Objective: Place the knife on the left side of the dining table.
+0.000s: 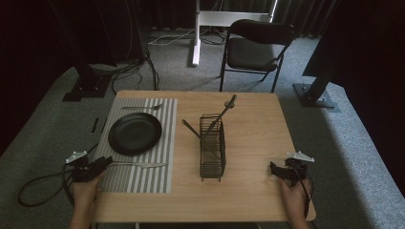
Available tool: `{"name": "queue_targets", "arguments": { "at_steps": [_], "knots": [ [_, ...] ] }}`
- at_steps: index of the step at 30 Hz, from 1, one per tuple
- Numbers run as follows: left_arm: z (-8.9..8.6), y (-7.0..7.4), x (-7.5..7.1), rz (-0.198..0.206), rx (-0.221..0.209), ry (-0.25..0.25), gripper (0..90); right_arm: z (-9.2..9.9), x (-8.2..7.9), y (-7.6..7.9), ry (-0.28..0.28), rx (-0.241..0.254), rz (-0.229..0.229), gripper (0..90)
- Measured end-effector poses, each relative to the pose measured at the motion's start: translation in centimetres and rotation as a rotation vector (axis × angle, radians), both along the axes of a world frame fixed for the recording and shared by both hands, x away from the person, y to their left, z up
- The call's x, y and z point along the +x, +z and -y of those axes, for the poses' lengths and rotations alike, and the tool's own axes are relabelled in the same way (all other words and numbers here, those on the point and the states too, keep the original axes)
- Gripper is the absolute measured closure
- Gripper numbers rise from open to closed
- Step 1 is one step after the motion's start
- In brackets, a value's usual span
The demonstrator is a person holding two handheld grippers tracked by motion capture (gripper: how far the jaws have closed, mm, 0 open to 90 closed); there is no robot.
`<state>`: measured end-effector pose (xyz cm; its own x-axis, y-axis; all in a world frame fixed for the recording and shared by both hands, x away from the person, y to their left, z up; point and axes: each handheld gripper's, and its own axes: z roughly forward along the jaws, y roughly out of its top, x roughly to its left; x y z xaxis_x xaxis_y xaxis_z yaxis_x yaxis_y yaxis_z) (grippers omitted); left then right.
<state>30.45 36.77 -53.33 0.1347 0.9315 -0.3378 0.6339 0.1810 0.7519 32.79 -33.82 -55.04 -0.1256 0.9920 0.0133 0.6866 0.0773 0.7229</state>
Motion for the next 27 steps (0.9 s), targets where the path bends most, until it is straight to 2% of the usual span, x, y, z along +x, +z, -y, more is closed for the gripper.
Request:
{"name": "queue_targets", "arguments": {
  "at_steps": [3,7,8,9,10,14,19,20,22,25,27],
  "knots": [
    [0.8,0.3,-0.7,0.008,0.046,-0.024,57.5,0.0,0.0,0.0,0.000,0.000,0.000,12.2],
    [1.7,0.6,-1.4,0.017,0.079,-0.041,54.5,0.0,0.0,0.0,0.000,0.000,0.000,12.2],
    [2.3,0.7,-1.8,0.020,0.113,-0.043,54.5,0.0,0.0,0.0,0.000,0.000,0.000,12.2],
    [2.3,0.7,-1.8,0.020,0.113,-0.043,50.9,0.0,0.0,0.0,0.000,0.000,0.000,12.2],
    [2.9,0.8,-2.3,0.026,0.140,-0.046,50.7,0.0,0.0,0.0,0.000,0.000,0.000,12.2],
    [4.1,0.8,-3.2,0.033,0.183,-0.057,43.9,0.0,0.0,0.0,0.000,0.000,0.000,12.2],
    [5.0,0.8,-3.7,0.010,0.205,-0.054,31.3,0.0,0.0,0.0,0.000,0.000,0.000,12.2],
    [5.2,0.6,-4.0,-0.002,0.207,-0.044,31.3,0.0,0.0,0.0,0.000,0.000,0.000,12.2],
    [5.5,0.4,-4.1,-0.021,0.213,-0.041,19.2,0.0,0.0,0.0,0.000,0.000,0.000,12.2],
    [5.7,0.0,-4.4,-0.043,0.232,-0.051,10.2,0.0,0.0,0.0,0.000,0.000,0.000,12.2],
    [5.9,-0.1,-4.6,-0.047,0.245,-0.046,9.3,0.0,0.0,0.0,0.000,0.000,0.000,12.2]
  ]
}}
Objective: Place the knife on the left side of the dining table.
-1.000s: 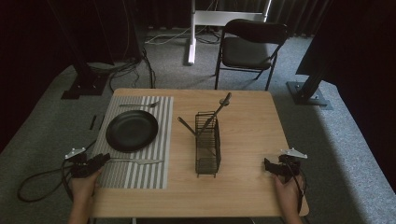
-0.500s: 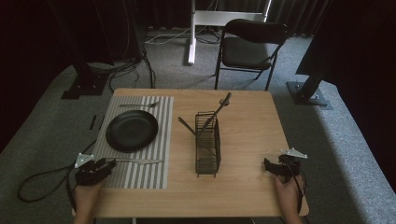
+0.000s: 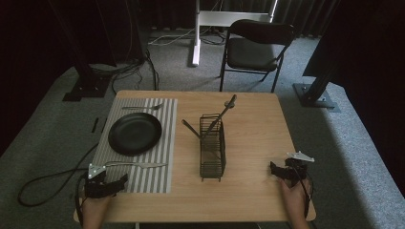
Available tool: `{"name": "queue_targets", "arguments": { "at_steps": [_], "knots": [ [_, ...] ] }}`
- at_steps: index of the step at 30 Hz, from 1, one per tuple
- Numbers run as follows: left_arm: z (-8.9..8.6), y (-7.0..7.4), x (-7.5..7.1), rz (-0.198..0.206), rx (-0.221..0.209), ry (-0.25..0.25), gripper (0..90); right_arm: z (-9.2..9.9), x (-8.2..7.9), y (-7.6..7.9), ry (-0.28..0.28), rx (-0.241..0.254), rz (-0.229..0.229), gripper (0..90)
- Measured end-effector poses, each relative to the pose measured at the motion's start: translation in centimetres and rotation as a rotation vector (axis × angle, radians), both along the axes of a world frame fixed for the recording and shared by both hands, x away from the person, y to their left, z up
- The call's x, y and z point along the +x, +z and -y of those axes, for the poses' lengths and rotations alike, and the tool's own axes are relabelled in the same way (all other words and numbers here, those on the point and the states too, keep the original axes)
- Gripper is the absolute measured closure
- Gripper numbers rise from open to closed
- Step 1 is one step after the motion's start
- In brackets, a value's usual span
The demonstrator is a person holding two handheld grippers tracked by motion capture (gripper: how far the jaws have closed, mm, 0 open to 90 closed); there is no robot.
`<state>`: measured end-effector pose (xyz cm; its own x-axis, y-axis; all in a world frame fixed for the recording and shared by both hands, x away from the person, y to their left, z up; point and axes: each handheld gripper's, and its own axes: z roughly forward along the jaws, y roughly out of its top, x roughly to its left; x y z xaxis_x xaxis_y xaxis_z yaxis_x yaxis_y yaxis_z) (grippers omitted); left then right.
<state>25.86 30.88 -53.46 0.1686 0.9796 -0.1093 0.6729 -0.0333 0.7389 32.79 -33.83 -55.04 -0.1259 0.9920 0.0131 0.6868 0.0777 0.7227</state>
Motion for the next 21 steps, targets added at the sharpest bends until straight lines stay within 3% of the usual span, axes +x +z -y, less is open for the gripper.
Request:
{"name": "queue_targets", "arguments": {
  "at_steps": [3,5,7,13,16,21],
  "knots": [
    [0.13,-0.07,-0.14,-0.009,0.014,0.007,0.0,0.00,0.00,0.00,0.000,0.000,0.000,12.2],
    [0.19,-0.10,-0.31,0.003,0.016,0.020,0.0,0.00,0.00,0.00,0.000,0.000,0.000,12.2],
    [0.31,-0.12,-0.57,0.040,0.030,0.034,0.0,0.00,0.00,0.00,0.000,0.000,0.000,12.2],
    [0.67,-0.25,-0.90,0.069,0.100,0.066,0.0,0.00,0.00,0.00,0.000,0.000,0.000,12.2],
    [0.51,-0.36,-0.93,0.070,0.084,0.075,0.0,0.00,0.00,0.00,-0.001,0.000,0.000,12.2],
    [0.31,-0.49,-0.96,0.065,0.095,0.089,0.0,0.00,0.01,0.01,-0.001,0.000,0.000,12.2]
  ]
}}
